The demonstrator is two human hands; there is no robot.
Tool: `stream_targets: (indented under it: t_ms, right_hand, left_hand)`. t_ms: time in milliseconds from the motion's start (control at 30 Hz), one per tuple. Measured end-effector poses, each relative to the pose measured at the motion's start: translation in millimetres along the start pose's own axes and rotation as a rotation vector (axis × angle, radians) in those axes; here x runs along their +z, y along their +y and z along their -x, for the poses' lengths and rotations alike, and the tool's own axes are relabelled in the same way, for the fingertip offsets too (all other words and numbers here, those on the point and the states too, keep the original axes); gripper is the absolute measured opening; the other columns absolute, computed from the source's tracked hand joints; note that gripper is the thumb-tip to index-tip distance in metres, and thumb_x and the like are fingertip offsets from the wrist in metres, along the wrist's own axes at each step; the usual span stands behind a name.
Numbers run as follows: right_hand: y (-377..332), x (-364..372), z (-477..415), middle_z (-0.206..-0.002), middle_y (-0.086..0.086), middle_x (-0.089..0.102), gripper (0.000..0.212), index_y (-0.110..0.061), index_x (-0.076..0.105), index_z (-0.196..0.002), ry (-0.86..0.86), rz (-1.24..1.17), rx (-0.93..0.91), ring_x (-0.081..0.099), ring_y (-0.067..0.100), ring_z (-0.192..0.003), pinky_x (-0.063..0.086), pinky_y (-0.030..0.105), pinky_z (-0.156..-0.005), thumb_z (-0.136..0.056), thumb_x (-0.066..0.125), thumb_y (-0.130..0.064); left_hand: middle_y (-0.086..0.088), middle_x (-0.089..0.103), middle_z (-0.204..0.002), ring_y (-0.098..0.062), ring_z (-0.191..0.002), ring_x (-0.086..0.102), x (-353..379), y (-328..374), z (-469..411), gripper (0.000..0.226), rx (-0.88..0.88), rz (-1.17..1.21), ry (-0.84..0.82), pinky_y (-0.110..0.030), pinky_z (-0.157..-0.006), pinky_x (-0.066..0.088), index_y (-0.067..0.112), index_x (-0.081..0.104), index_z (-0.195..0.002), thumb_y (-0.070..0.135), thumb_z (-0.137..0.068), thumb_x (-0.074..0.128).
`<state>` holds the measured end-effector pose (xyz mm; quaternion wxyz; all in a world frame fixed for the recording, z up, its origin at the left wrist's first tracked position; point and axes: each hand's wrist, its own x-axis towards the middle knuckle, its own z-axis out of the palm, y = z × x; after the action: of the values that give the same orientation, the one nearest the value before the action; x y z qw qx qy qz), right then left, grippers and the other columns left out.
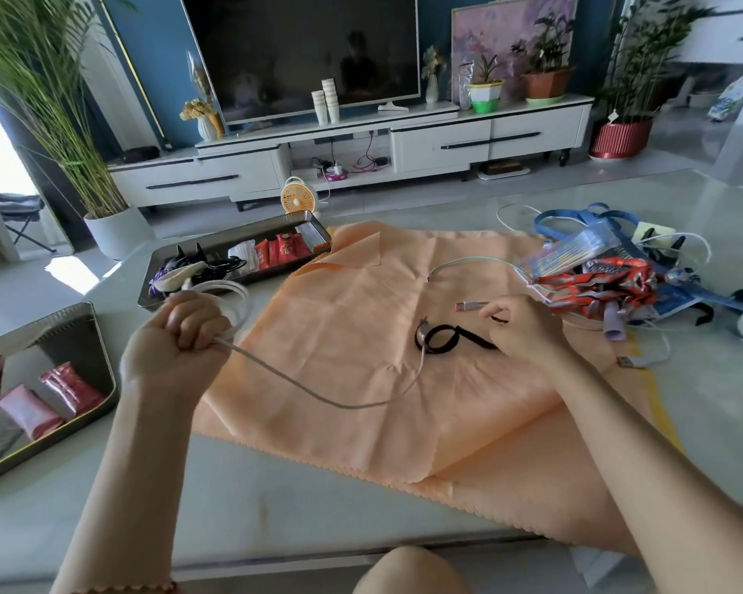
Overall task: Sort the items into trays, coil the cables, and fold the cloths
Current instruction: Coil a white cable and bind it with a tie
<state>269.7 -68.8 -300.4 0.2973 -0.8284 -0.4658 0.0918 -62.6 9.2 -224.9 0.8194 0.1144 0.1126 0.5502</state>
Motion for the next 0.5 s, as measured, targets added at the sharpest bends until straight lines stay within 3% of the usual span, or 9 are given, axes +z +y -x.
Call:
stream_targets:
  t_ms: [100,167,233,333,433,500]
  right_hand:
    - [-22,-3,2,-0.092,0.008,0.069,0.014,-0.012,0.073,-0.084,0.097,-0.039,-0.018,0.057,0.033,-0.101,0.045,0.041,-0.089,-0.08,0.062,-0.021]
    - [-41,0,7,-0.105,0.006,0.068,0.029,-0.015,0.073,-0.094,0.189,-0.071,-0.14,0.055,0.029,-0.109,0.043,0.042,-0.094,-0.069,0.062,-0.021]
    - [-60,7,18,-0.114,0.002,0.065,0.047,-0.019,0.071,-0.101,0.161,-0.156,-0.295,0.052,0.023,-0.115,0.039,0.039,-0.099,-0.059,0.051,-0.022]
    - [-58,37,26,-0.115,0.002,0.061,0.041,-0.017,0.065,-0.112,0.018,-0.071,-0.442,0.05,0.023,-0.116,0.034,0.029,-0.093,-0.074,0.052,-0.012]
    - [-30,53,22,-0.121,-0.001,0.052,0.033,-0.025,0.057,-0.122,-0.024,0.203,-0.343,0.041,0.021,-0.122,0.029,0.03,-0.093,-0.089,0.054,-0.02]
    - [-19,52,15,-0.12,0.004,0.053,0.026,-0.022,0.06,-0.117,-0.012,0.204,-0.288,0.042,0.025,-0.12,0.032,0.033,-0.091,-0.09,0.056,-0.022]
  left_hand:
    - [0.013,0.013,-0.052,-0.003,-0.042,0.011,5,-23,1,0.026,-0.089,-0.129,-0.03,-0.02,-0.038,0.018,0.017,0.042,-0.054,0.012,-0.079,0.044]
    - [0.013,0.012,-0.052,-0.004,-0.042,0.01,7,-40,1,0.024,-0.135,-0.183,-0.059,-0.023,-0.037,0.017,0.018,0.043,-0.054,0.013,-0.077,0.047]
    - [0.012,0.012,-0.052,-0.005,-0.041,0.01,9,-53,1,0.023,-0.182,-0.202,-0.074,-0.021,-0.037,0.017,0.018,0.045,-0.053,0.013,-0.076,0.046]
    - [0.012,0.012,-0.051,-0.005,-0.041,0.009,11,-63,1,0.026,-0.234,-0.191,-0.077,-0.019,-0.037,0.018,0.017,0.045,-0.054,0.015,-0.079,0.042]
    - [0.012,0.013,-0.051,-0.005,-0.041,0.009,12,-69,7,0.028,-0.277,-0.207,-0.066,-0.018,-0.036,0.018,0.018,0.045,-0.055,0.017,-0.082,0.041]
    - [0.011,0.013,-0.049,-0.005,-0.041,0.008,12,-72,12,0.029,-0.313,-0.25,-0.032,-0.017,-0.034,0.016,0.017,0.045,-0.056,0.018,-0.084,0.04]
